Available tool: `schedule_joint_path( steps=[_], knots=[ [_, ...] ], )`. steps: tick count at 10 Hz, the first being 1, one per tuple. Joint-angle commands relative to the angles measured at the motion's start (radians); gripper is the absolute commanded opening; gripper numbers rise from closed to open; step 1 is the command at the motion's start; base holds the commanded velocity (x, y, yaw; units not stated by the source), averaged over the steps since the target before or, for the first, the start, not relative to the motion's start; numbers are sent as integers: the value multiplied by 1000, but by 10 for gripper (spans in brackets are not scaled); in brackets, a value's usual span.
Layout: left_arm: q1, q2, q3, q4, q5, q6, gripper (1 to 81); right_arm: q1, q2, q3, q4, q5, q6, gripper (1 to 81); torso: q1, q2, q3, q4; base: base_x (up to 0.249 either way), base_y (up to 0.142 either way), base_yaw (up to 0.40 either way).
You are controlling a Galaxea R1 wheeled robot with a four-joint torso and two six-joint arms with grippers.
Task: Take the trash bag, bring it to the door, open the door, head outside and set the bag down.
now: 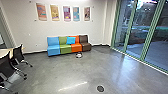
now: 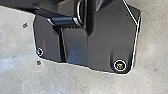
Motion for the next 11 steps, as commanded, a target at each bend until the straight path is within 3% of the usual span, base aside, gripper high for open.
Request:
schedule_joint_path(
  steps=[1,5,11],
  knots=[
    [-52,-11,10,2,56,-2,811,42,-10,22,3,-53,-5,811,0,0,0,0,0,0,0],
    [-52,-11,10,2,55,-2,811,39,-10,22,4,-51,-5,811,-1,-2,0,0,123,0,0],
    [-55,-7,10,2,55,-2,811,35,-12,20,4,-51,-5,811,-1,-1,1,0,195,0,0]
  ],
)
